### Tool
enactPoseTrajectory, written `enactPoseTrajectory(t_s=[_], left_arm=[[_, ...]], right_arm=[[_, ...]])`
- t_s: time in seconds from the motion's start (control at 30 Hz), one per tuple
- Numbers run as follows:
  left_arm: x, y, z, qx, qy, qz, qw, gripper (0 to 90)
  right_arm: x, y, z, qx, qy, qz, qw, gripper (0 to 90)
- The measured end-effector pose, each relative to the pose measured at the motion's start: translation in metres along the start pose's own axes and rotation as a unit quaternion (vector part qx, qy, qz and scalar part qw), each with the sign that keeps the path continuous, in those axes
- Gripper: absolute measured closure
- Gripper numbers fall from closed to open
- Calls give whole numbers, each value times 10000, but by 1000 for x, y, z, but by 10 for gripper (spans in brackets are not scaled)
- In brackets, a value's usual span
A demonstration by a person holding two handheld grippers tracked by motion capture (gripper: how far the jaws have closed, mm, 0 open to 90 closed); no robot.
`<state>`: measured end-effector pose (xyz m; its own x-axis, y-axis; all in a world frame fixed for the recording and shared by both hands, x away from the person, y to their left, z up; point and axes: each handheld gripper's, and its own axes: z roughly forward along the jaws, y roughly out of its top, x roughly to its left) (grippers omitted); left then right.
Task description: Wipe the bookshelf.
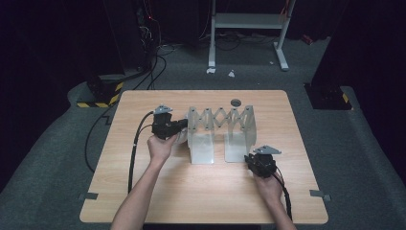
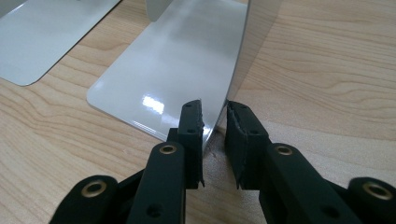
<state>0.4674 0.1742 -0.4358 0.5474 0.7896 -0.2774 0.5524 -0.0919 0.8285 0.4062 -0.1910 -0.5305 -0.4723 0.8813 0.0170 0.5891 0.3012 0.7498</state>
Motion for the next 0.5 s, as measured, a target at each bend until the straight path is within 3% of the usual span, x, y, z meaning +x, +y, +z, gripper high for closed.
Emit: enactPoseTrajectory(t_s=[0.5], left_arm=[[12, -21, 23, 229, 87, -141, 9996, 868]], right_arm=[[0, 0, 0, 0, -3, -13, 10000, 761]])
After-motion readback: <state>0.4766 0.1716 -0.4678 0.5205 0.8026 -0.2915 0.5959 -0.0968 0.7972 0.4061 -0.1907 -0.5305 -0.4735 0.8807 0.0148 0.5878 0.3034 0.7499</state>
